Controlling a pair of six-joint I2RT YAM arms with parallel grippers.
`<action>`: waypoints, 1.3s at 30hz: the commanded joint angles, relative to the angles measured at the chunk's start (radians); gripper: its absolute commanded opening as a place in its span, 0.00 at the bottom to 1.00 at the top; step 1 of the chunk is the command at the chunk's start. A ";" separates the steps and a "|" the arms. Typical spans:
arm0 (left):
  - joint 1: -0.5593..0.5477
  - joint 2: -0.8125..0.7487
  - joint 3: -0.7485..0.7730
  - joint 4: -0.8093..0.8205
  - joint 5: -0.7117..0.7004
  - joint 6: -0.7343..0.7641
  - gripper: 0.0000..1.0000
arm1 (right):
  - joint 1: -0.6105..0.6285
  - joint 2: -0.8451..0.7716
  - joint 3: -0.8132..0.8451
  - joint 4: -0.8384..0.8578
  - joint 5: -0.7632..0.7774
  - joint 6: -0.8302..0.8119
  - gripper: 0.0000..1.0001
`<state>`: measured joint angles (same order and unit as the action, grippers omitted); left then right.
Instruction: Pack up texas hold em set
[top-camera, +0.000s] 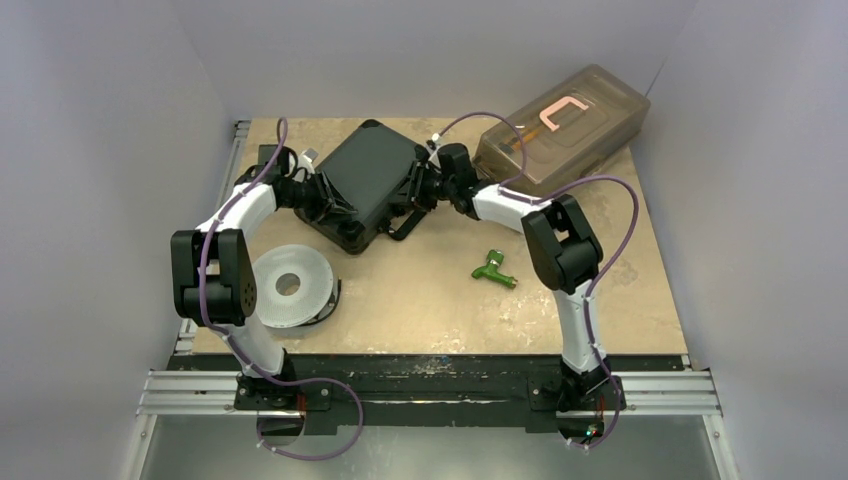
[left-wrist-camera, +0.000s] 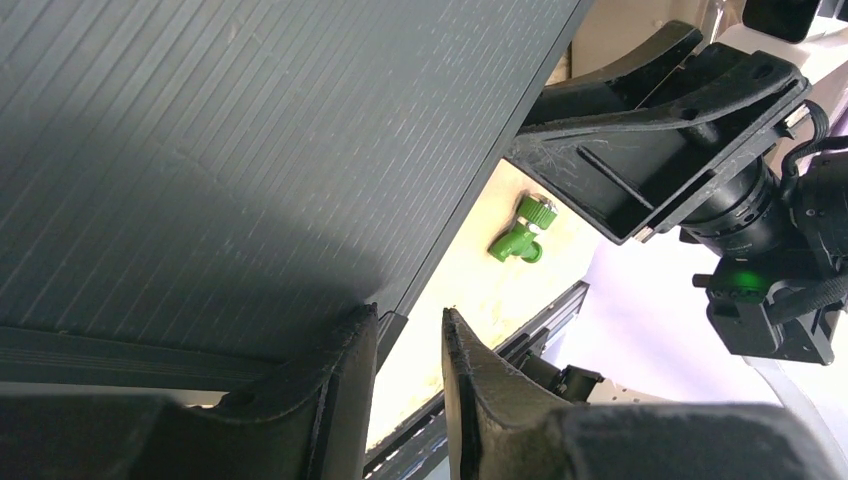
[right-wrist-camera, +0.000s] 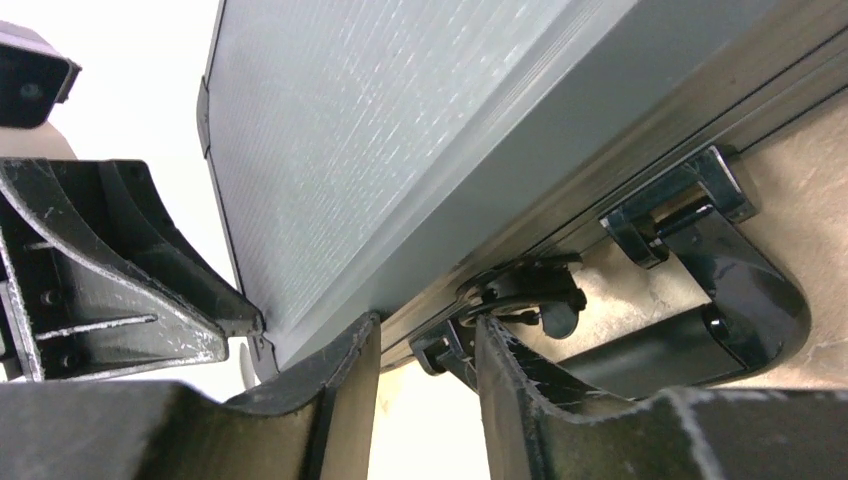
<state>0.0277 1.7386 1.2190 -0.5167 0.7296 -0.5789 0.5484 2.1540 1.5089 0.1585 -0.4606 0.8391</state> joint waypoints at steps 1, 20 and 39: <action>-0.012 0.013 -0.045 -0.070 -0.095 0.056 0.30 | 0.018 -0.034 0.161 0.211 -0.020 -0.067 0.38; -0.012 0.010 -0.050 -0.064 -0.089 0.053 0.30 | 0.016 0.028 0.406 0.031 -0.012 -0.022 0.38; -0.018 -0.009 -0.030 -0.100 -0.179 0.087 0.32 | 0.017 -0.183 0.098 -0.306 0.306 -0.185 0.20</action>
<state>0.0166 1.7222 1.2133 -0.4934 0.6918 -0.5594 0.5629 1.9240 1.6375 -0.0944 -0.2466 0.6720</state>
